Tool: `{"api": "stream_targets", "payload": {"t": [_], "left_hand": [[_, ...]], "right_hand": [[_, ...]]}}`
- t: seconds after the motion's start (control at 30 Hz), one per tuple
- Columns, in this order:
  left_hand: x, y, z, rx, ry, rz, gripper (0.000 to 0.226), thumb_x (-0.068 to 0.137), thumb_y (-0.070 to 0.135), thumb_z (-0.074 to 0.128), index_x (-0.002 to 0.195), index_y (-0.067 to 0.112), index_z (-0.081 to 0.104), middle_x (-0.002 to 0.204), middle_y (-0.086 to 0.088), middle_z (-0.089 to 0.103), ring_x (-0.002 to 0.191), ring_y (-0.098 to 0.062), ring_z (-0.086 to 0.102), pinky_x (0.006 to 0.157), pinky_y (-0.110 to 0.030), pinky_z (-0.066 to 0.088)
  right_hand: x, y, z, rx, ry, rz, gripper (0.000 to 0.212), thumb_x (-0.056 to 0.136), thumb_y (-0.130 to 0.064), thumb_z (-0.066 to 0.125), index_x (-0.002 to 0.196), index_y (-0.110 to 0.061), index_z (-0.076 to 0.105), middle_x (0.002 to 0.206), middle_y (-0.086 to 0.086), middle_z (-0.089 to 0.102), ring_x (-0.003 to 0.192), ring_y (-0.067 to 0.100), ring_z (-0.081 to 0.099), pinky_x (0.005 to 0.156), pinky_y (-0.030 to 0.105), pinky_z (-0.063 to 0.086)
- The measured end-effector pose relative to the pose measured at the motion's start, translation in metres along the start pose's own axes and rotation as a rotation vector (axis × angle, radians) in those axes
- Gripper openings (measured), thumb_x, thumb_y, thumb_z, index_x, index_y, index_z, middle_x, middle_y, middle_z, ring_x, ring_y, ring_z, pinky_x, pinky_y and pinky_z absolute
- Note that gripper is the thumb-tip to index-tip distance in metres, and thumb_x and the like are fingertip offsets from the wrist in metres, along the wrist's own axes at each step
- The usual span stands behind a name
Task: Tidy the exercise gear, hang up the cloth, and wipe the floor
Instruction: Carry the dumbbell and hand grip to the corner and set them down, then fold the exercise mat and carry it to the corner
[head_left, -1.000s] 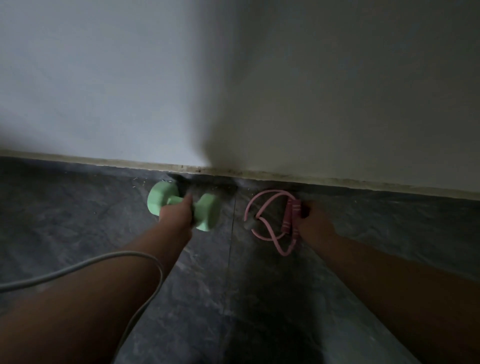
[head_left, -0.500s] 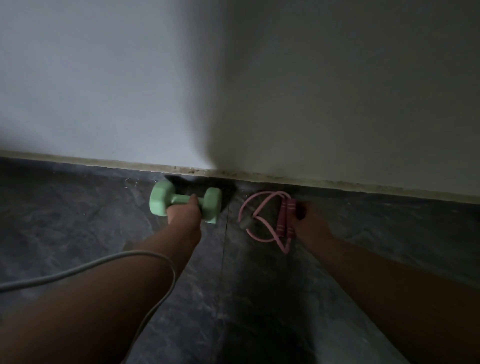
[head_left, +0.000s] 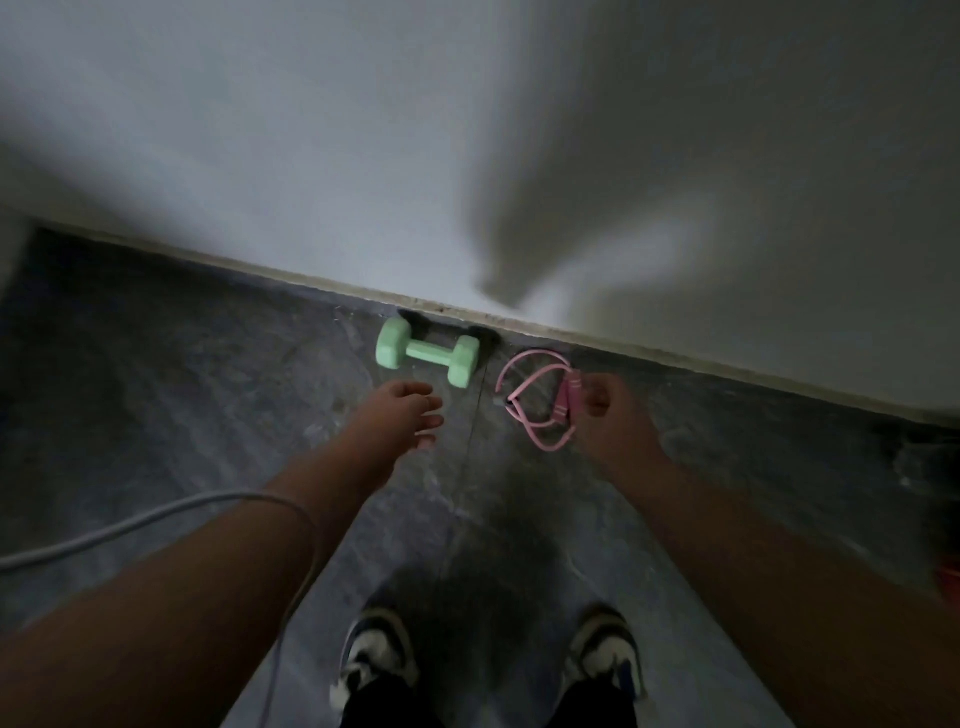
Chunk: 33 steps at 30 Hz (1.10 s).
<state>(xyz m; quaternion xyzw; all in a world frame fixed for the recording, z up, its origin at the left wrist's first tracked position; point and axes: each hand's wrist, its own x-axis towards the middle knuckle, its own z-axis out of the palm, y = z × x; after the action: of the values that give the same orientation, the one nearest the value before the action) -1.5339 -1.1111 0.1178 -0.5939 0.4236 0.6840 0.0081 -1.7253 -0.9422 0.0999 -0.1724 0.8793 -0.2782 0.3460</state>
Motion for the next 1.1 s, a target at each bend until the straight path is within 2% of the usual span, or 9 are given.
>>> {"api": "stream_targets", "payload": {"t": [0.1,0.2,0.27,0.37,0.57,0.73,0.93,1.0,1.1], "left_hand": [[-0.090,0.036,-0.022,0.201,0.012,0.132,0.023,0.097,0.001,0.048,0.115,0.012,0.056,0.118,-0.014,0.066,0.091,-0.021,0.066,0.069,-0.029,0.052],[-0.204,0.083,-0.053,0.489,0.043,0.344,0.030,0.097,0.006,0.051,0.126,0.013,0.055,0.124,-0.007,0.063,0.102,-0.017,0.062,0.080,-0.022,0.048],[-0.287,0.115,-0.075,0.646,0.074,0.447,0.037,0.097,0.012,0.051,0.134,0.014,0.053,0.130,-0.007,0.060,0.114,-0.019,0.058,0.095,-0.026,0.042],[-0.407,0.154,-0.104,0.816,0.158,0.479,0.046,0.097,0.020,0.052,0.142,0.017,0.047,0.140,-0.009,0.054,0.126,-0.025,0.052,0.105,-0.033,0.037],[-0.581,0.176,-0.157,1.044,0.400,0.531,0.056,0.094,0.031,0.049,0.147,0.019,0.038,0.149,-0.007,0.045,0.137,-0.026,0.040,0.115,-0.043,0.030],[-0.696,0.129,-0.166,1.042,0.643,0.495,0.060,0.096,0.040,0.036,0.153,0.024,0.027,0.160,-0.001,0.027,0.149,-0.023,0.019,0.122,-0.042,0.013],[-0.834,0.011,-0.142,0.780,0.921,0.280,0.060,0.099,0.041,0.041,0.154,0.026,0.021,0.163,-0.001,0.020,0.151,-0.023,0.011,0.122,-0.042,0.013],[-0.880,-0.036,-0.122,0.681,0.988,0.207,0.060,0.100,0.043,0.038,0.155,0.027,0.019,0.163,-0.001,0.018,0.151,-0.023,0.009,0.122,-0.042,0.012],[-0.942,-0.108,-0.096,0.595,1.071,0.081,0.061,0.097,0.048,0.031,0.154,0.029,0.019,0.164,0.000,0.017,0.151,-0.024,0.010,0.122,-0.042,0.011]], "right_hand": [[-0.079,-0.071,-0.040,-0.053,-0.131,-0.093,0.032,0.094,-0.013,0.053,0.125,-0.021,0.058,0.112,0.009,0.065,0.090,0.027,0.064,0.077,0.039,0.055],[-0.166,-0.156,-0.089,-0.156,-0.186,-0.224,0.047,0.095,-0.013,0.053,0.140,-0.026,0.048,0.137,0.004,0.057,0.099,0.017,0.064,0.076,0.021,0.047],[-0.230,-0.216,-0.127,-0.220,-0.184,-0.264,0.047,0.095,-0.015,0.052,0.139,-0.029,0.048,0.130,0.003,0.062,0.097,0.016,0.064,0.073,0.024,0.046],[-0.324,-0.298,-0.179,-0.293,-0.151,-0.411,0.051,0.089,-0.011,0.054,0.137,-0.025,0.051,0.121,0.006,0.065,0.103,0.022,0.064,0.085,0.034,0.052],[-0.459,-0.381,-0.233,-0.421,-0.146,-0.801,0.054,0.087,-0.015,0.056,0.141,-0.016,0.048,0.129,0.007,0.059,0.120,0.024,0.052,0.103,0.038,0.041],[-0.546,-0.388,-0.245,-0.563,-0.226,-1.049,0.061,0.092,-0.033,0.048,0.150,-0.020,0.034,0.154,0.004,0.038,0.144,0.022,0.032,0.115,0.034,0.022],[-0.641,-0.369,-0.258,-0.575,-0.389,-1.376,0.065,0.082,-0.026,0.055,0.144,-0.008,0.044,0.144,0.018,0.050,0.133,0.037,0.047,0.108,0.051,0.041],[-0.681,-0.360,-0.260,-0.620,-0.480,-1.445,0.065,0.085,-0.029,0.048,0.147,-0.011,0.041,0.148,0.015,0.045,0.137,0.034,0.042,0.110,0.050,0.039],[-0.742,-0.339,-0.245,-0.660,-0.579,-1.628,0.065,0.081,-0.033,0.042,0.141,-0.009,0.050,0.140,0.016,0.055,0.128,0.033,0.053,0.105,0.047,0.044]]}}
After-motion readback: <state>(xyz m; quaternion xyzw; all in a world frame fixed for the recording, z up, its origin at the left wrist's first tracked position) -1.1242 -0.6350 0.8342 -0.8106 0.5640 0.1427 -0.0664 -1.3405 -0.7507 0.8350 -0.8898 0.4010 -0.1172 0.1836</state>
